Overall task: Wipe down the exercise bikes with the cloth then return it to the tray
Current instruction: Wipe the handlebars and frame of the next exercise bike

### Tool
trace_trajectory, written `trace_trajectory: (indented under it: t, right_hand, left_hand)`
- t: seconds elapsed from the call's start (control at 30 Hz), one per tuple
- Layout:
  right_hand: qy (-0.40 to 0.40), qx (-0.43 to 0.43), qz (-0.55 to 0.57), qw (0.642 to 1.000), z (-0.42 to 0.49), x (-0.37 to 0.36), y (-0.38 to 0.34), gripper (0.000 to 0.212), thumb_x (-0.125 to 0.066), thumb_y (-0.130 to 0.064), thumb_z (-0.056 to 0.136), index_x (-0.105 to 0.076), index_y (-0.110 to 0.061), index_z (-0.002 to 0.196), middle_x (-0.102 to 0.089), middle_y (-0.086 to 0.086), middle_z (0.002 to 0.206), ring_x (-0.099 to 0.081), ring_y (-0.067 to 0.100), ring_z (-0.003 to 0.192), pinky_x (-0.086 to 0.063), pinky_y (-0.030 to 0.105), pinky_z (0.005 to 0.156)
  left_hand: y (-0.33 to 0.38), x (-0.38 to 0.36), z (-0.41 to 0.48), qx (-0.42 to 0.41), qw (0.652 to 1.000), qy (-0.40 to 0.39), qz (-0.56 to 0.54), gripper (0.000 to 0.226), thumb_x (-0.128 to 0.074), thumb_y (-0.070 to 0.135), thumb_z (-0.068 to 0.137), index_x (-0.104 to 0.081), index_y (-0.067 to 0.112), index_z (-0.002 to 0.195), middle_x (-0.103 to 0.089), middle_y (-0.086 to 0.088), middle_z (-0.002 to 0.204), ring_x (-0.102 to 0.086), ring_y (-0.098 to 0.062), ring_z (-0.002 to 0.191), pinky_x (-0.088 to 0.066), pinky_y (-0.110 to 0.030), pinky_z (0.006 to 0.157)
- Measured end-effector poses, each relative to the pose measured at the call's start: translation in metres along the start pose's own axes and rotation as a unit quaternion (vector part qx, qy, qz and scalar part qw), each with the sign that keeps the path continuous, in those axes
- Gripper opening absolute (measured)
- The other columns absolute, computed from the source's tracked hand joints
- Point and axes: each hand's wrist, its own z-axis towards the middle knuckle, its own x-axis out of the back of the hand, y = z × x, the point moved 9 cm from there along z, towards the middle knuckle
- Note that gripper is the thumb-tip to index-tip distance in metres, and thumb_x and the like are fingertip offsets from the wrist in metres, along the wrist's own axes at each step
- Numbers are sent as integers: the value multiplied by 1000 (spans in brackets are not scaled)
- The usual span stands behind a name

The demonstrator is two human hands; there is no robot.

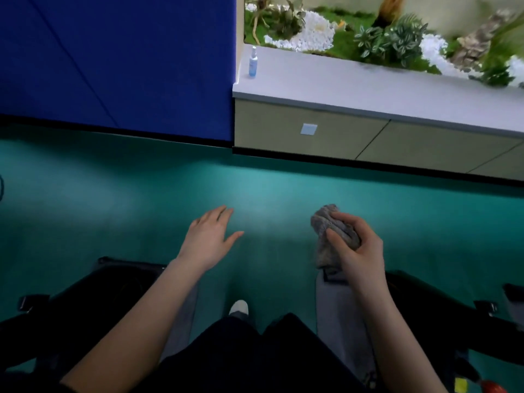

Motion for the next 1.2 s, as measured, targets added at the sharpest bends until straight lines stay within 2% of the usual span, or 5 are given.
trace_trajectory:
  t: [0.3,0.53,0.67,0.8,1.2]
  right_hand:
    - [-104,30,-3,994,126,-62,-19,27,-66,7,81,-66,-13,100,-69,-2,103,-61,-7,89,-45,8,82]
    - [-165,30,25,985,255,-85,-28,26,-65,-2,86,-67,-23,101,-69,-10,98,-65,16,84,-56,34,50]
    - [-187,59,20,980,331,-82,-45,25,-65,-4,86,-68,-24,100,-68,-11,98,-66,21,89,-57,44,60]
    - [-204,50,22,977,388,-90,-45,23,-64,0,87,-66,-15,103,-66,3,102,-63,-1,68,-48,23,40]
    - [-317,83,9,945,462,-239,-101,24,-64,4,85,-66,-12,102,-67,3,103,-61,-11,71,-45,7,45]
  left_hand:
    - [-40,47,73,81,996,36,-3,61,-41,50,95,-31,18,145,-32,0,151,-30,-18,138,-28,-34,109]
    - [-44,78,161,173,982,65,-33,62,-41,51,95,-28,19,147,-26,0,154,-27,-18,139,-25,-35,110]
    - [-30,99,209,196,976,83,-38,62,-39,52,95,-25,22,148,-23,5,156,-24,-15,141,-21,-34,112]
    - [-28,124,237,214,969,121,-14,62,-37,53,95,-26,22,148,-27,4,154,-23,-14,141,-18,-31,113]
    - [-130,157,288,317,938,135,-43,63,-40,52,95,-28,20,147,-27,1,154,-25,-17,140,-17,-33,113]
